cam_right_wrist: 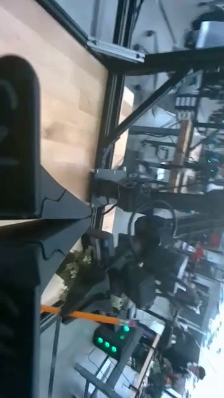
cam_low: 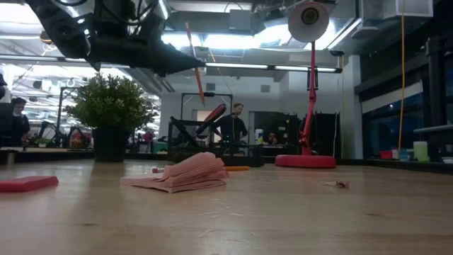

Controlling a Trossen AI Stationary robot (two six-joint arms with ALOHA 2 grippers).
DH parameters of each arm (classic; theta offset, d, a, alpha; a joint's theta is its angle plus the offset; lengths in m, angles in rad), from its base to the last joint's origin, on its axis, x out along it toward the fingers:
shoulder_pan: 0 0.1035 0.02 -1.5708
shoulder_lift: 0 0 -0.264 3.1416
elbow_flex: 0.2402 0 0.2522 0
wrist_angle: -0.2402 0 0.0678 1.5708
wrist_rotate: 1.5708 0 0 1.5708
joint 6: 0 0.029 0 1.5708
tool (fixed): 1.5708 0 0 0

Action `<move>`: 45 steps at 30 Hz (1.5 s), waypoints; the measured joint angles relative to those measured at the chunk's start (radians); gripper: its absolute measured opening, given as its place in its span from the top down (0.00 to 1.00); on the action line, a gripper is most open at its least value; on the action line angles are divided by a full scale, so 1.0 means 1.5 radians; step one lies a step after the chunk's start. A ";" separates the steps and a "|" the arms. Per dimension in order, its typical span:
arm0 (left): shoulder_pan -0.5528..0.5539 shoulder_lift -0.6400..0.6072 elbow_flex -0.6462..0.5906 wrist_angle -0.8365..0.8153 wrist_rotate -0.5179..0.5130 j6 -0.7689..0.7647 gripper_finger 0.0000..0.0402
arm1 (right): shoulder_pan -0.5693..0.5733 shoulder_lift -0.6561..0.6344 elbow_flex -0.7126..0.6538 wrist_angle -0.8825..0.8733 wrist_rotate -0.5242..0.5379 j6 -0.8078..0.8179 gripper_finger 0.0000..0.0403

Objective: Pick and place office supplies into organizer
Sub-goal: Put the bottom orange pencil into the black desk organizer

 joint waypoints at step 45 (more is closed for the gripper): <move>0.076 0.143 0.000 -0.013 -0.097 -0.041 0.96 | -0.035 -0.003 -0.263 0.406 -0.069 0.007 0.98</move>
